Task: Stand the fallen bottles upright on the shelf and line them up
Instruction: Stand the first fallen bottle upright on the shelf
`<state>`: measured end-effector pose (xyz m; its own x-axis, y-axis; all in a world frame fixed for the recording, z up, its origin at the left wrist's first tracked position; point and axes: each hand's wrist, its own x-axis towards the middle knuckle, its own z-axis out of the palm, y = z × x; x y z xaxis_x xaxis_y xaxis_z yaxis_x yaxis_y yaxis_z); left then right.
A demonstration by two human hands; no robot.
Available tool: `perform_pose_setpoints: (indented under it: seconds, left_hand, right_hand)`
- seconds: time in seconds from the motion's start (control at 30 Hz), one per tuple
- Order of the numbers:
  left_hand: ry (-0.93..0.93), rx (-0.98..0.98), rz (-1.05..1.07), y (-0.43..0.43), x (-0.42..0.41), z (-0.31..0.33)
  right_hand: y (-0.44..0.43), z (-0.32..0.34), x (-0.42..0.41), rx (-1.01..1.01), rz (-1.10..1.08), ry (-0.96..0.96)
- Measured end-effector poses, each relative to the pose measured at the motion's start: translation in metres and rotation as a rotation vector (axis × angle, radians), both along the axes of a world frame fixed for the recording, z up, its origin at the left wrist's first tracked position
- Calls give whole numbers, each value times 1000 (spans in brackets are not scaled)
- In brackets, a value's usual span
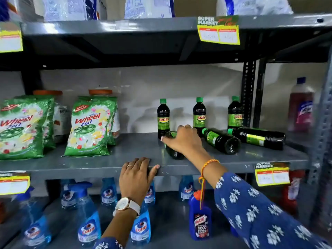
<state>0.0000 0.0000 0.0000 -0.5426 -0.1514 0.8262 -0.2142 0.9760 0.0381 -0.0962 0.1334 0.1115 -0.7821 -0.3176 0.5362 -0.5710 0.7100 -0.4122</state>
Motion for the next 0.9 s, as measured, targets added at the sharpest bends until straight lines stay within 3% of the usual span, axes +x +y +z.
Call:
perform_pose_setpoints:
  seconds: [0.13,0.23,0.3,0.43,0.5,0.57,0.7,0.9]
  left_hand:
    - [73,-46,14,-4,-5,-3]
    - [114,-60,-3,-6,-6,-5]
    - [148,-61,-1,-7,-8,-6]
    - [190,-73,-6,-7,-11,-9]
    - [205,-77,-6,-8,-13,-10]
    - [220,-69,-10,-8,-15,-11]
    - [222,-63,-17,-8,-16,-13]
    - [198,-38,-31,-7,-15,-12]
  right_hand:
    - [-29,0,-4,297,-180,-186]
    - [-37,-5,-12,286,-204,-183]
    - [-27,-6,-20,68,-138,-243]
    - [-9,-23,-37,-651,185,-502]
    - [-10,-35,-44,-936,391,-521]
    - [-12,-39,-49,-1072,537,-488]
    - [-14,-42,-61,-1043,602,-492]
    - [-16,-45,-58,-722,587,-463]
